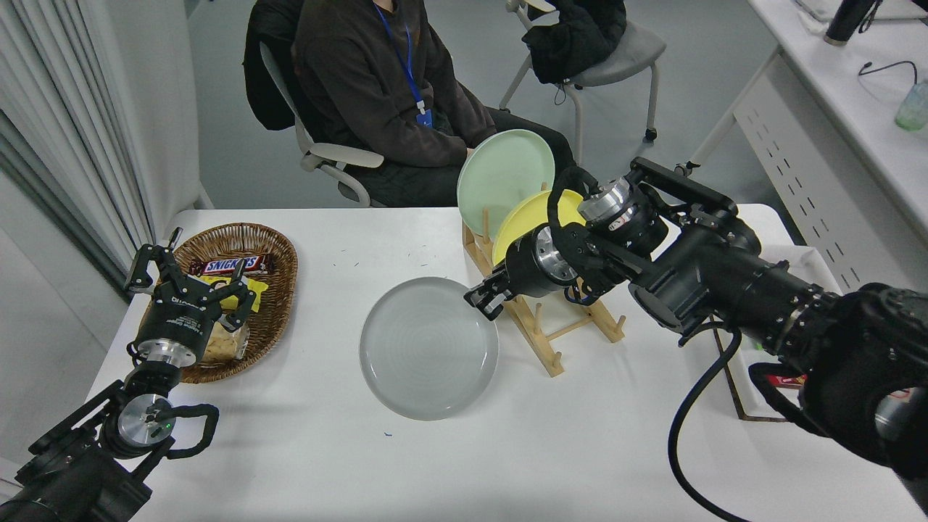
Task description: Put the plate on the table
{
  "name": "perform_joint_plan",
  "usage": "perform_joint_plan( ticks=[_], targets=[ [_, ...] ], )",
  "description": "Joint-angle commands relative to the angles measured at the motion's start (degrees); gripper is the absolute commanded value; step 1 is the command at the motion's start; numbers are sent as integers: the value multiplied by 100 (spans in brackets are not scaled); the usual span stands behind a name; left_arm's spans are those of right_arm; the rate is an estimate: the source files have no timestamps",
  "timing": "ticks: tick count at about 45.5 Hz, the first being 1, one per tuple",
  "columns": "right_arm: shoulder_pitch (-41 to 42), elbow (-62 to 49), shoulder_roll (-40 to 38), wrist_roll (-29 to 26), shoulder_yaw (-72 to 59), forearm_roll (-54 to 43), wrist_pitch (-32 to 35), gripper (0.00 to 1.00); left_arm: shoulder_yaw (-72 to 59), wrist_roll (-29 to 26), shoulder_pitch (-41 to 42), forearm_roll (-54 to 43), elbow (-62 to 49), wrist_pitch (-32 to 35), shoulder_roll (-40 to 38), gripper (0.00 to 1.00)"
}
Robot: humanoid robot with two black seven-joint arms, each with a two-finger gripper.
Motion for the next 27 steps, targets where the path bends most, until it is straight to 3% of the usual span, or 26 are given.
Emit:
perform_joint_plan(
  ticks=[1, 13, 27],
  targets=[
    [-326, -508, 20, 37, 347, -24, -94, 0, -4, 5, 0, 1, 0, 0, 0, 98],
    [-590, -420, 20, 11, 329, -516, -94, 0, -4, 5, 0, 1, 0, 0, 0, 98],
    [-590, -209, 20, 46, 391, -173, -94, 0, -4, 5, 0, 1, 0, 0, 0, 98]
  ],
)
